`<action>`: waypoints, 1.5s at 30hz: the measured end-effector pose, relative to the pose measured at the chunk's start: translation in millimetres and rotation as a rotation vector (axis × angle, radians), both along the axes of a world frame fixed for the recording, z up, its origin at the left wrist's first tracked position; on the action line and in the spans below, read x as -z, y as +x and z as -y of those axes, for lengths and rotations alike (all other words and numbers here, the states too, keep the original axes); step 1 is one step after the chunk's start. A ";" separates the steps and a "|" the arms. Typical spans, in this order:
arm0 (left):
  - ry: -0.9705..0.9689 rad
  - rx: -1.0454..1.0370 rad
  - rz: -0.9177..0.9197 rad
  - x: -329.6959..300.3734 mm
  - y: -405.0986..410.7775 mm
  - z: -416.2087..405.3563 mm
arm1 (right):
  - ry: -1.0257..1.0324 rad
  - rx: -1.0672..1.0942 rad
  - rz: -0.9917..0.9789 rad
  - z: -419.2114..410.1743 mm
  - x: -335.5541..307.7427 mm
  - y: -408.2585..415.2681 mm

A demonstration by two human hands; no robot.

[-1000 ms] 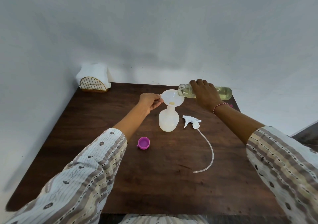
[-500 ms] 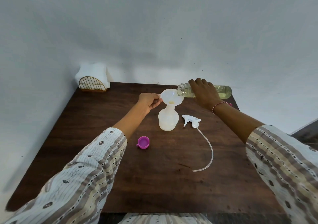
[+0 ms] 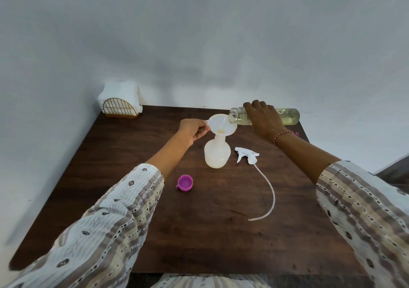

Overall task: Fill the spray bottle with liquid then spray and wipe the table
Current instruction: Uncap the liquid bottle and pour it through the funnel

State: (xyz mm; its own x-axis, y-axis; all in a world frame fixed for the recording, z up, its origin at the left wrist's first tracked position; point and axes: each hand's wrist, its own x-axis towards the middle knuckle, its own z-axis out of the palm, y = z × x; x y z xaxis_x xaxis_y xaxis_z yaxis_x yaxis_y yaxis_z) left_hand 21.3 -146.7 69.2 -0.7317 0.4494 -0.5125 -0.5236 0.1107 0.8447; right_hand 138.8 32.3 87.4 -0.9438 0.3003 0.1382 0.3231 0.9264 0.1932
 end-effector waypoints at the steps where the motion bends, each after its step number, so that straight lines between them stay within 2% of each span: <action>1: -0.001 0.000 -0.002 -0.1 0.1 0.1 | 0.003 0.001 0.000 -0.2 -0.2 -0.2; 45: -0.004 -0.003 0.012 2.2 -0.3 3.1 | 0.048 -0.023 0.002 -0.5 -3.4 -1.0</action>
State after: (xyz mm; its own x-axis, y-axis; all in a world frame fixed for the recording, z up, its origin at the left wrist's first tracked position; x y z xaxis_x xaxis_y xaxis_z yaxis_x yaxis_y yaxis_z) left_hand 21.0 -149.8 66.9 -0.7268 0.4448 -0.5234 -0.5343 0.1128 0.8378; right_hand 137.8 32.8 90.8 -0.9505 0.2719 0.1503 0.3018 0.9231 0.2384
